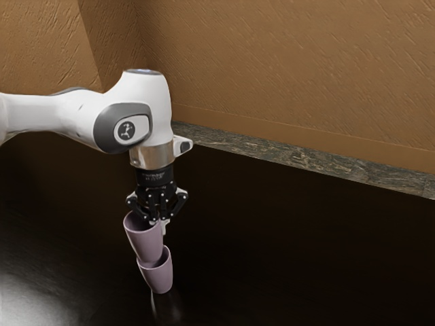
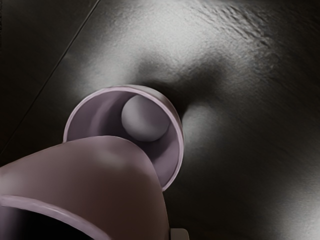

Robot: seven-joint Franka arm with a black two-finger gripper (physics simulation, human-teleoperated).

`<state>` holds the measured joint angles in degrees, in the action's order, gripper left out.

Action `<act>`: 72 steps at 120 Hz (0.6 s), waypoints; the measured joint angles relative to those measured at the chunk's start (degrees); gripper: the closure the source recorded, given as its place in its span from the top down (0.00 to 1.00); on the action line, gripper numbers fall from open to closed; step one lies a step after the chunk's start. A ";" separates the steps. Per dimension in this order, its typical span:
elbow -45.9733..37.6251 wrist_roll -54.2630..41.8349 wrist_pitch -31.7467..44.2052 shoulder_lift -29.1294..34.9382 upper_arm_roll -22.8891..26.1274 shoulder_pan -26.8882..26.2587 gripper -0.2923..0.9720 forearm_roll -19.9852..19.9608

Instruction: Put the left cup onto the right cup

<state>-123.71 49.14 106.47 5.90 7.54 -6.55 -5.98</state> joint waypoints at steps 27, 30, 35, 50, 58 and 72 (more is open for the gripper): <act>0.00 0.58 1.03 -1.23 -0.09 0.31 0.15 0.05; 0.01 0.63 1.15 -1.32 -0.09 0.36 0.15 0.06; 0.03 0.71 1.38 -1.43 -0.09 0.40 0.15 0.06; 0.04 0.90 1.94 -1.67 -0.10 0.42 0.15 0.08; 0.04 0.99 2.17 -1.88 -0.10 0.43 0.15 0.08; 0.04 1.12 2.59 -2.19 -0.10 0.47 0.15 0.09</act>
<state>-123.68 50.27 109.06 3.70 7.44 -6.07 -5.89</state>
